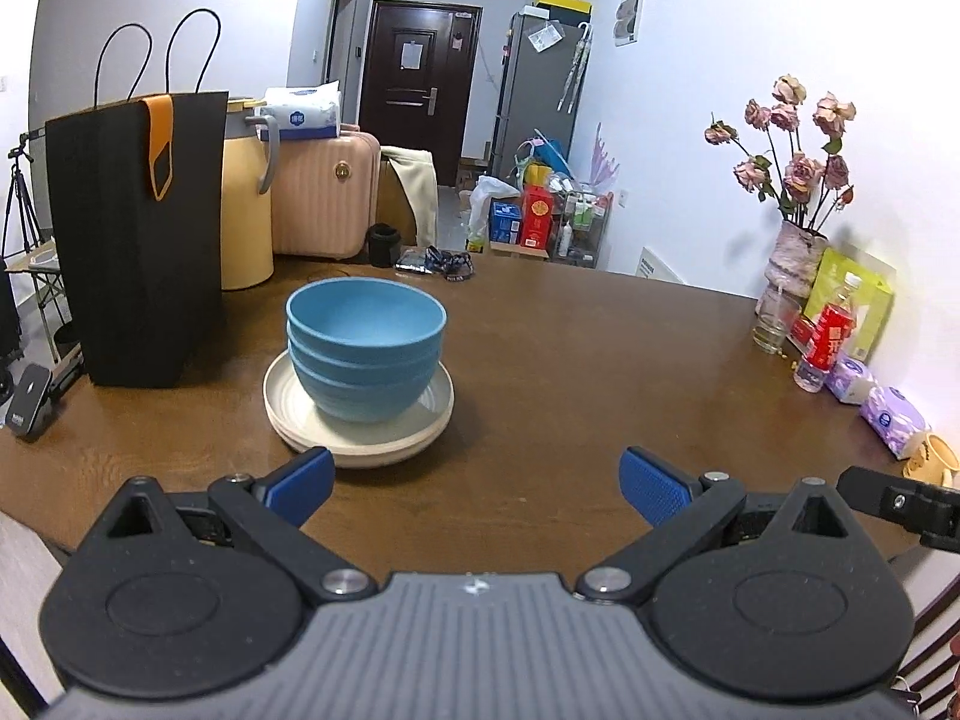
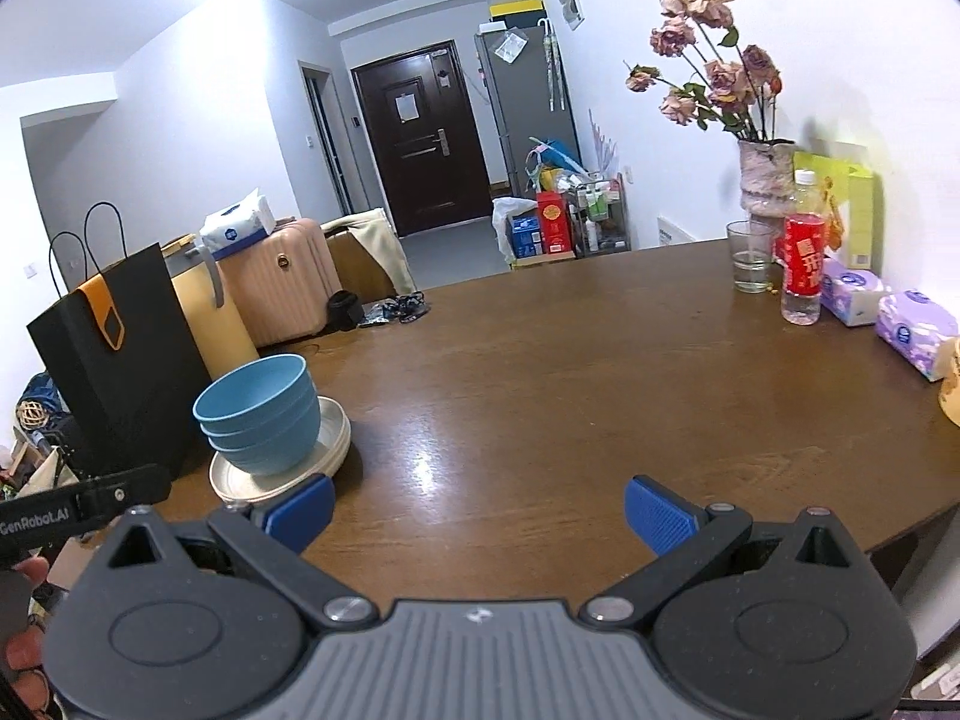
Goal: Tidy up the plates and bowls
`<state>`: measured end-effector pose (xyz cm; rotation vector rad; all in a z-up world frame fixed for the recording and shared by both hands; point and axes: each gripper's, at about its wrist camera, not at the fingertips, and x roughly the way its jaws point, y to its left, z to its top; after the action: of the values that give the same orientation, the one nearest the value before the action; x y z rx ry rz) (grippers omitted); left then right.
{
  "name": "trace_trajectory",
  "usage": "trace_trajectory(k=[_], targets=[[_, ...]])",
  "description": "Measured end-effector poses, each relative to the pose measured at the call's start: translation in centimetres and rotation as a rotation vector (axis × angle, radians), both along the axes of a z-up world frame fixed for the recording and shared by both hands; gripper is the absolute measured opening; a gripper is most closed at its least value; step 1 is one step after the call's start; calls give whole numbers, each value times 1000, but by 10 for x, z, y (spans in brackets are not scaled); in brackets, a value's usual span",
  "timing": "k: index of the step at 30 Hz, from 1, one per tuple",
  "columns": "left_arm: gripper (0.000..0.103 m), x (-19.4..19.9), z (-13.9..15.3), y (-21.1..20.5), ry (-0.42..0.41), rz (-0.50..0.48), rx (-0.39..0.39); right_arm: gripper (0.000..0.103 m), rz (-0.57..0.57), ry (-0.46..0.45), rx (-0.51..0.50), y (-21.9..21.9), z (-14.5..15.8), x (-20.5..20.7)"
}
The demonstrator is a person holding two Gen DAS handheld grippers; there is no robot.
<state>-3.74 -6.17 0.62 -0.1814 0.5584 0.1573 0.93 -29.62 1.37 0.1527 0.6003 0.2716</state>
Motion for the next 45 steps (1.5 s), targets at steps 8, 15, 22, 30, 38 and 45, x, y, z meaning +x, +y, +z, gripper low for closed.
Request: trace_trajectory(k=[8, 15, 22, 30, 38, 45], targets=[[103, -17, -8, -9, 12, -7, -16, 103, 7, 2, -31, -5, 0, -20], [103, -21, -8, -17, 9, -25, -13, 103, -1, -6, -34, -11, 0, -30], [103, -22, -6, -21, 4, -33, -12, 103, -4, -14, -35, -12, 2, -32], [103, -22, -6, -21, 4, -32, -11, 103, -4, -15, -35, -13, 2, -32], [103, -22, -6, -21, 2, -31, -12, 103, 2, -20, -34, -11, 4, -34], [103, -23, -5, -19, 0, -31, -12, 103, 1, -21, -36, -10, 5, -34]])
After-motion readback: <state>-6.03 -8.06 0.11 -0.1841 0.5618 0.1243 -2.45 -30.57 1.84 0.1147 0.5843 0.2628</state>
